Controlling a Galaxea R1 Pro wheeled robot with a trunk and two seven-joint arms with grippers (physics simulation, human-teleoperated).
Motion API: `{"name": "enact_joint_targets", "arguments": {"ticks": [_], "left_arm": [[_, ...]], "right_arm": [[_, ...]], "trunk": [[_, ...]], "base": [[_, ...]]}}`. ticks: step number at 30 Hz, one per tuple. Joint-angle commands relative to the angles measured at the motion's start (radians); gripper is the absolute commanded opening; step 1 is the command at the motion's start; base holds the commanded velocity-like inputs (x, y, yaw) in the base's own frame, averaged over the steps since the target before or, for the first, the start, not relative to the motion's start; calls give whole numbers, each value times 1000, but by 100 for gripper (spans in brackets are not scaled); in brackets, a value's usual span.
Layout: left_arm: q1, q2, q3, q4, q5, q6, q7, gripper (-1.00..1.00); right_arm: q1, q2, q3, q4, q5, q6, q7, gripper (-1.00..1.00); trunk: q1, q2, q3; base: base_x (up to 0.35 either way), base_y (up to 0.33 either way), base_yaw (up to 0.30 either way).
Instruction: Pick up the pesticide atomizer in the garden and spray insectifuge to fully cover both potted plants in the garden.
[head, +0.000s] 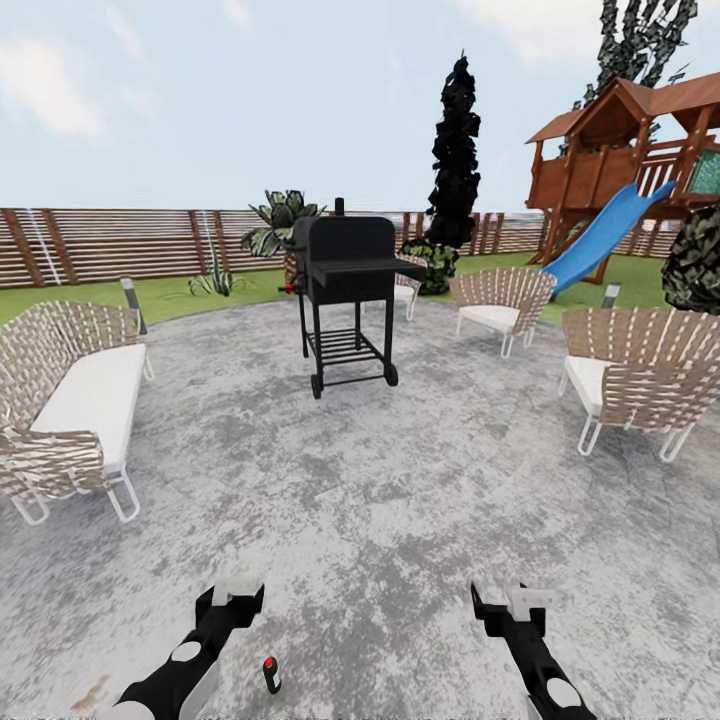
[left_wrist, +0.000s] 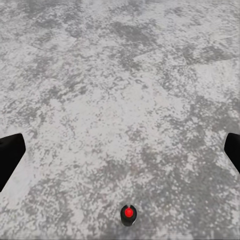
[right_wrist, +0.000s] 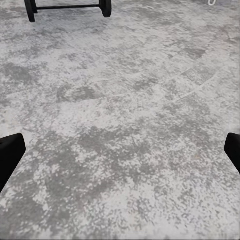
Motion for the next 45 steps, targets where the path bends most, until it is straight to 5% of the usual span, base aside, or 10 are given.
{"name": "enact_joint_targets", "arguments": {"ticks": [1, 29, 45], "left_arm": [[-1, 0, 2, 1, -1, -3, 1, 100], [-1, 0, 2, 2, -1, -3, 1, 100], [-1, 0, 2, 2, -1, -3, 1, 100]], "right_arm": [[-1, 0, -1, 1, 0, -3, 0, 100], [-1, 0, -1, 1, 0, -3, 0, 100], [-1, 0, 2, -1, 2, -3, 2, 100]], "trunk": [[4, -8, -6], [111, -204, -138], [172, -316, -191]], "base": [[0, 0, 0], [0, 0, 0], [0, 0, 0]]}}
